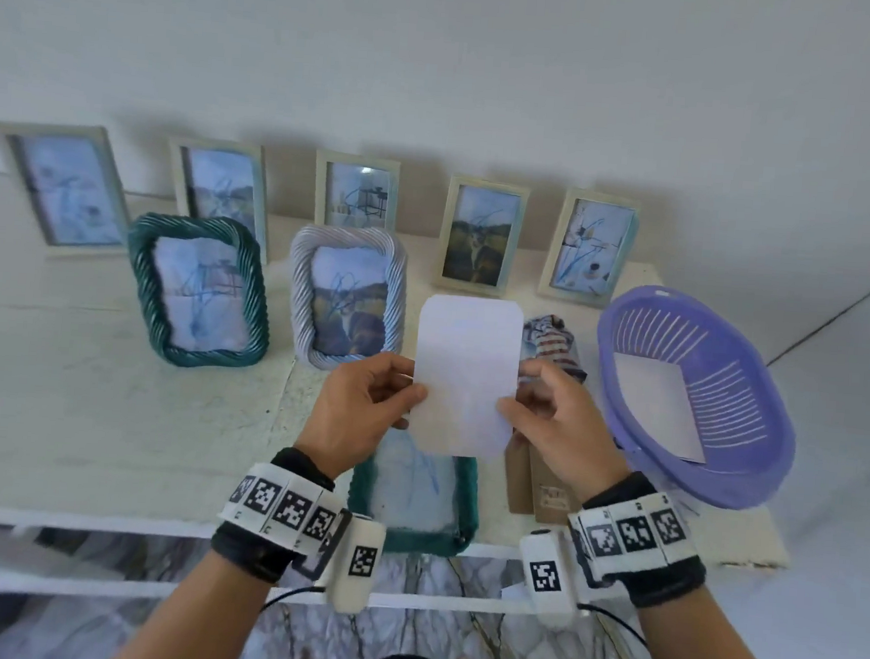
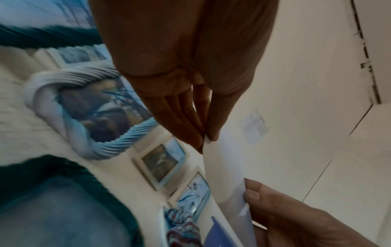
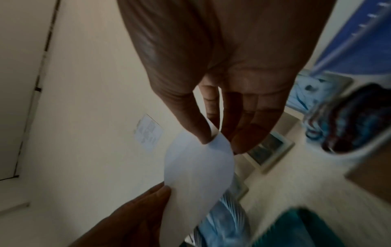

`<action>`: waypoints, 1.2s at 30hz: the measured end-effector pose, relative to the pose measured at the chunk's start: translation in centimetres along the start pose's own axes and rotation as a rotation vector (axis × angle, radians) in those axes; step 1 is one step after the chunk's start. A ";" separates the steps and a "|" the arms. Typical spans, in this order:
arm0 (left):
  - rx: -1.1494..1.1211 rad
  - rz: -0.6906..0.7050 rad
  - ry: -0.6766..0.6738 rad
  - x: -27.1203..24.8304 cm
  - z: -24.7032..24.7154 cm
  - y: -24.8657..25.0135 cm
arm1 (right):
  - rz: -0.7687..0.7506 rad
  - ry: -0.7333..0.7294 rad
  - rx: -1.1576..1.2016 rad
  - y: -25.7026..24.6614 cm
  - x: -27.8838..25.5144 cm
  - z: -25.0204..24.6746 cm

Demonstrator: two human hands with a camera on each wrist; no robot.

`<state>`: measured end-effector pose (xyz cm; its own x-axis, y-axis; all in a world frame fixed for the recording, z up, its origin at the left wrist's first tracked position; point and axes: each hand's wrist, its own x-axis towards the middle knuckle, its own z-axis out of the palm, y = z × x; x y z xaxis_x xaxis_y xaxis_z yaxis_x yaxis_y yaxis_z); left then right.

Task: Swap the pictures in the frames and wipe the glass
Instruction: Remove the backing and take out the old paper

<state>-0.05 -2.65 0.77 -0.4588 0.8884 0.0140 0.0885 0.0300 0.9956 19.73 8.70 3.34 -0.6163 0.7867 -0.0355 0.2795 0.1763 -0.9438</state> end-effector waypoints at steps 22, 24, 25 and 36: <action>0.682 -0.013 -0.006 -4.1 -2.9 -6.9 | -0.019 -0.047 -0.564 5.7 -2.9 6.0; 0.708 -0.016 0.003 -4.2 -2.9 -7.2 | -0.013 -0.049 -0.598 5.8 -2.8 6.1; 0.719 -0.023 0.002 -4.2 -2.8 -7.3 | -0.006 -0.051 -0.609 5.9 -2.7 6.1; 0.744 -0.079 0.012 -4.2 -2.6 -7.8 | -0.008 -0.083 -0.692 6.2 -2.7 6.5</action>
<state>-1.12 -7.84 -6.79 -0.4978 0.8658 -0.0502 0.6273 0.3994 0.6685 18.37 3.82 -4.56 -0.6664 0.7412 -0.0805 0.6629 0.5397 -0.5190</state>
